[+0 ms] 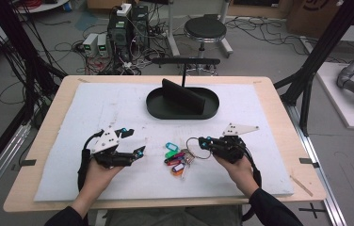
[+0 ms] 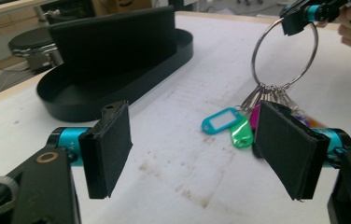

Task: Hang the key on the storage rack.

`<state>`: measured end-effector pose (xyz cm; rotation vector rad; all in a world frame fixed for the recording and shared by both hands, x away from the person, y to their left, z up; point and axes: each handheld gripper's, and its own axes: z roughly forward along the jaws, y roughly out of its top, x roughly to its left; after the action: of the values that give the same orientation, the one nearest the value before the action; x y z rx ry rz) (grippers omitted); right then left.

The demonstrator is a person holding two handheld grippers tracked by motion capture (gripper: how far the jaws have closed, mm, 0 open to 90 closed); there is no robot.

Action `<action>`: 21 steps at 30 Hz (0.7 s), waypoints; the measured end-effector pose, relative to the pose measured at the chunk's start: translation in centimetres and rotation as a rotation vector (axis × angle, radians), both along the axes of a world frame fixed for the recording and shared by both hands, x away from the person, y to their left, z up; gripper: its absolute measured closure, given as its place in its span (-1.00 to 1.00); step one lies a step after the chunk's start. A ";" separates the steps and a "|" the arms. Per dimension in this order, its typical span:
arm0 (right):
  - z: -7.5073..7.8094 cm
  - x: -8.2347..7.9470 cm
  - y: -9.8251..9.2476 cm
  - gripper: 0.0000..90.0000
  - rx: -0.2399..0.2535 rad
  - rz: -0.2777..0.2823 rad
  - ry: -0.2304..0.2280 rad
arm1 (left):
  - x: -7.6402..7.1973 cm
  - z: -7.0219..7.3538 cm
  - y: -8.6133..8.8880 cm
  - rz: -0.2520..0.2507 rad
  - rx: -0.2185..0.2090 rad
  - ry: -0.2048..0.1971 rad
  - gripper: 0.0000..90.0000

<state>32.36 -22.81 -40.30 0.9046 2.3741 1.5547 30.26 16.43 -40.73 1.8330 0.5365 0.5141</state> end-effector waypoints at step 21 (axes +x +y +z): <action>3.2 -0.8 1.8 0.95 0.034 0.186 -0.068 | 1.5 1.6 -6.7 -0.275 -0.054 0.052 -0.39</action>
<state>31.58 -21.01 -37.13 0.6409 2.4510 1.6665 31.74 9.71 -39.13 1.8361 0.3218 0.2645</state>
